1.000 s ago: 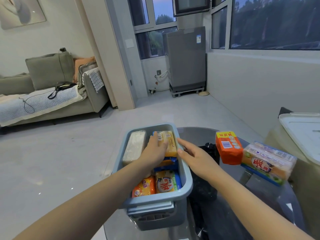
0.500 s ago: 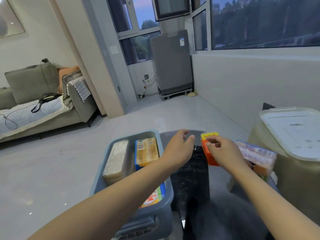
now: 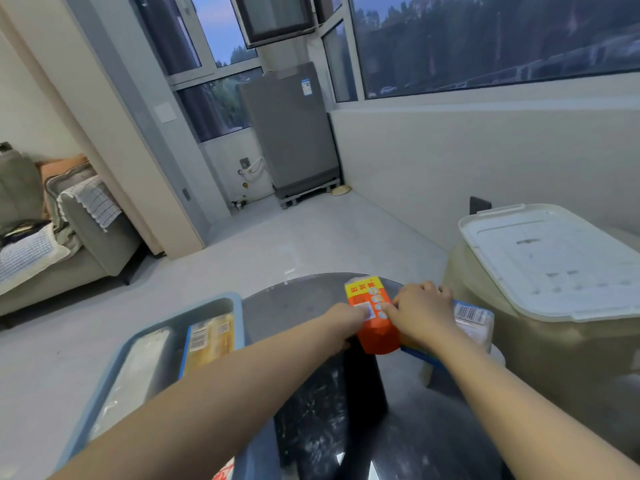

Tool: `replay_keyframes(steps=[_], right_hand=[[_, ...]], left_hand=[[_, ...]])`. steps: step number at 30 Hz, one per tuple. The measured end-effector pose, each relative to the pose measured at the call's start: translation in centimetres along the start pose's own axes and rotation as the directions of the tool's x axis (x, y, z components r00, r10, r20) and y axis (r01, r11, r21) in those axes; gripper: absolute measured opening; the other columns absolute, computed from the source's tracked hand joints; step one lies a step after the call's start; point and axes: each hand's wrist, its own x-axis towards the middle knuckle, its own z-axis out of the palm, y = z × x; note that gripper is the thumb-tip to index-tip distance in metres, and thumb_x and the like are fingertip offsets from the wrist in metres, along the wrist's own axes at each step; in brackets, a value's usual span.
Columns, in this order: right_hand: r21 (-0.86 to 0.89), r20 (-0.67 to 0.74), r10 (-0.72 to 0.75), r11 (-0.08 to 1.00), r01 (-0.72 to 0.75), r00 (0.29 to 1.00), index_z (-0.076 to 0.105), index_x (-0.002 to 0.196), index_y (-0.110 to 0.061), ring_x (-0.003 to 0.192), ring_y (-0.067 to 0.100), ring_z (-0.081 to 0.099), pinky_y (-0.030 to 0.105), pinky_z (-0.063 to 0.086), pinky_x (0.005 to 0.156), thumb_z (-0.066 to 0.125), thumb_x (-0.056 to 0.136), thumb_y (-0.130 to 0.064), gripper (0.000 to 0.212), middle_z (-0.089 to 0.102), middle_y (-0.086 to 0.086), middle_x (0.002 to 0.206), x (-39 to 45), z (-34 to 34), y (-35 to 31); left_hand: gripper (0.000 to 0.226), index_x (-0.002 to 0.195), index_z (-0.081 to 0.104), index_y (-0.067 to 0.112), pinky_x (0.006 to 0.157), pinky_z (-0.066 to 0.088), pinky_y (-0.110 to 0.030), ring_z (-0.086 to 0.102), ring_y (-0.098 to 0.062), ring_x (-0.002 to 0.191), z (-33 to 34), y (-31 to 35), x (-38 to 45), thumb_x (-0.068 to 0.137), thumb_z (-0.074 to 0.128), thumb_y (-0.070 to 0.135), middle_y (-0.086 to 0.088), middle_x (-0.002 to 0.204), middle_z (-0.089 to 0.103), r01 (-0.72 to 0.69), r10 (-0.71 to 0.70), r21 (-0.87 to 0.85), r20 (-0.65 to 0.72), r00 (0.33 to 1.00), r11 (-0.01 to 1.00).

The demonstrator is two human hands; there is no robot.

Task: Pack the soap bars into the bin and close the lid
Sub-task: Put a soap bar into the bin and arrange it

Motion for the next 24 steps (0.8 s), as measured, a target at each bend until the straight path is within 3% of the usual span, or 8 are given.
replay_keyframes(steps=[4, 8, 10, 12, 14, 16, 20, 24], right_hand=[[0.010, 0.059, -0.009, 1.000, 0.008, 0.998, 0.069, 0.100, -0.017, 0.120, 0.022, 0.041, 0.048, 0.014, 0.107, 0.030, 0.092, -0.051, 0.052, 0.064, 0.004, 0.111, 0.5, 0.0, -0.4], [0.136, 0.067, 0.014, 0.990, -0.023, 0.998, 0.068, 0.087, -0.017, 0.118, 0.021, 0.043, 0.047, 0.013, 0.110, 0.034, 0.090, -0.054, 0.051, 0.065, 0.005, 0.105, 0.3, -0.5, -0.9], [0.252, 0.047, 0.016, 0.967, -0.027, 0.999, 0.061, 0.066, -0.020, 0.115, 0.022, 0.047, 0.046, 0.014, 0.110, 0.037, 0.090, -0.053, 0.048, 0.064, 0.003, 0.092, -0.2, -1.2, -1.5], [0.438, 0.019, 0.017, 0.899, -0.023, 1.000, 0.056, 0.054, -0.019, 0.103, 0.024, 0.057, 0.043, 0.025, 0.104, 0.042, 0.091, -0.049, 0.050, 0.060, 0.000, 0.073, -1.3, -2.5, -2.0], [0.692, -0.027, 0.025, 0.722, 0.001, 0.999, 0.073, 0.070, -0.016, 0.092, 0.030, 0.063, 0.041, 0.041, 0.090, 0.053, 0.089, -0.042, 0.038, 0.070, 0.008, 0.078, -2.7, -3.9, -2.6], [0.839, -0.092, 0.064, 0.542, 0.043, 0.994, 0.076, 0.089, -0.009, 0.085, 0.031, 0.065, 0.040, 0.048, 0.079, 0.061, 0.086, -0.035, 0.031, 0.074, 0.016, 0.091, -4.3, -5.4, -3.5], [0.919, -0.138, 0.064, 0.380, 0.104, 0.988, 0.071, 0.107, -0.012, 0.074, 0.004, 0.061, 0.020, 0.047, 0.064, 0.067, 0.082, -0.036, 0.035, 0.073, 0.003, 0.102, -7.8, -7.6, -5.5], [0.968, -0.102, -0.011, 0.230, 0.102, 0.995, 0.071, 0.109, -0.012, 0.091, 0.017, 0.069, 0.034, 0.056, 0.081, 0.071, 0.078, -0.034, 0.038, 0.073, 0.004, 0.106, -11.2, -8.9, -8.3]], left_hand=[[0.044, 0.136, 0.041, 0.006, 0.095, 0.042, -0.041, 0.051, -0.031, 0.124, 0.2, -0.1, 0.7, 0.097, 0.048, 0.023, -0.017, 0.137, 0.053, 0.072, -0.061, -0.167, 0.070, 0.996, 0.983], [0.044, 0.136, 0.046, 0.007, 0.101, 0.044, -0.050, 0.057, -0.033, 0.118, -0.9, 0.2, 0.5, 0.094, 0.053, 0.019, -0.019, 0.132, 0.057, 0.059, -0.036, -0.316, 0.077, 0.996, 0.947], [0.043, 0.135, 0.048, 0.010, 0.100, 0.046, -0.051, 0.058, -0.034, 0.117, -1.6, 0.3, -0.5, 0.093, 0.055, 0.019, -0.018, 0.131, 0.058, 0.013, 0.005, -0.308, 0.056, 0.998, 0.951], [0.041, 0.133, 0.052, 0.014, 0.087, 0.054, -0.041, 0.061, -0.028, 0.107, -2.2, 0.2, -1.8, 0.092, 0.056, 0.018, -0.015, 0.127, 0.061, -0.057, 0.061, -0.298, 0.004, 0.998, 0.953], [0.034, 0.126, 0.058, 0.016, 0.057, 0.055, -0.024, 0.063, -0.018, 0.084, -3.2, 0.1, -3.6, 0.092, 0.057, 0.018, -0.009, 0.113, 0.067, -0.141, 0.126, -0.337, -0.066, 0.990, 0.931], [0.029, 0.119, 0.063, 0.017, 0.041, 0.049, -0.014, 0.063, -0.010, 0.068, -4.4, -0.1, -5.9, 0.090, 0.059, 0.017, -0.002, 0.094, 0.069, -0.229, 0.194, -0.404, -0.125, 0.973, 0.886], [0.033, 0.121, 0.064, 0.017, 0.047, 0.051, -0.014, 0.069, -0.008, 0.073, -6.9, -1.2, -10.8, 0.088, 0.063, 0.021, -0.002, 0.100, 0.073, -0.377, 0.315, -0.460, -0.209, 0.926, 0.804], [0.035, 0.122, 0.065, 0.019, 0.067, 0.058, -0.022, 0.072, -0.016, 0.087, -9.7, -3.4, -14.5, 0.087, 0.065, 0.021, -0.004, 0.107, 0.074, -0.430, 0.335, -0.469, -0.275, 0.901, 0.771]])
